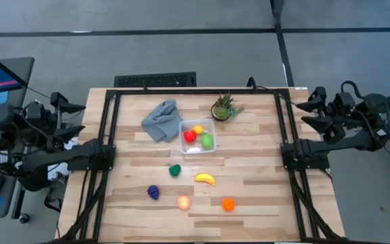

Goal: Pick and placing Produce into tupperware
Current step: Put the purple grapes into the transparent bin

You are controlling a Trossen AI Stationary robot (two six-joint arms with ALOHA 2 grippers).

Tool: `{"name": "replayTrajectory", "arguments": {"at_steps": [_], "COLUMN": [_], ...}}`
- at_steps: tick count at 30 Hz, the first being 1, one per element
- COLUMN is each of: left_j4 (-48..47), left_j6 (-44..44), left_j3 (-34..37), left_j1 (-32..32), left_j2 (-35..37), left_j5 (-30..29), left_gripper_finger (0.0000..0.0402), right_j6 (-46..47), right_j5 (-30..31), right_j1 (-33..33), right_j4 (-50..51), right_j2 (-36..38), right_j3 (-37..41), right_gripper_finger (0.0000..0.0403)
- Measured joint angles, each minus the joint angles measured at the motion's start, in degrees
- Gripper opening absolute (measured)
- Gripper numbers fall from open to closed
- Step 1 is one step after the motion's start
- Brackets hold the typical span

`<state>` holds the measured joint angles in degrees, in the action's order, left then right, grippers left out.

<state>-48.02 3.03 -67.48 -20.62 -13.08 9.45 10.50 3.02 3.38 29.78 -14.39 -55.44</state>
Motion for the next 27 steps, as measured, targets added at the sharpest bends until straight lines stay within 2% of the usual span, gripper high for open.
{"name": "replayTrajectory", "arguments": {"at_steps": [13,27], "left_j4": [1.5,0.8], "left_j6": [16.0,16.9], "left_j3": [0.2,0.2], "left_j1": [0.0,0.0], "left_j2": [0.0,0.0], "left_j5": [-0.7,-2.9], "left_gripper_finger": [0.0317,0.0317], "right_j6": [0.1,-0.4], "right_j5": [0.0,0.0], "right_j1": [0.0,0.0], "right_j4": [-0.6,-2.8], "right_j2": [0.0,0.0], "right_j3": [0.0,0.0], "right_gripper_finger": [0.0256,0.0256]}}
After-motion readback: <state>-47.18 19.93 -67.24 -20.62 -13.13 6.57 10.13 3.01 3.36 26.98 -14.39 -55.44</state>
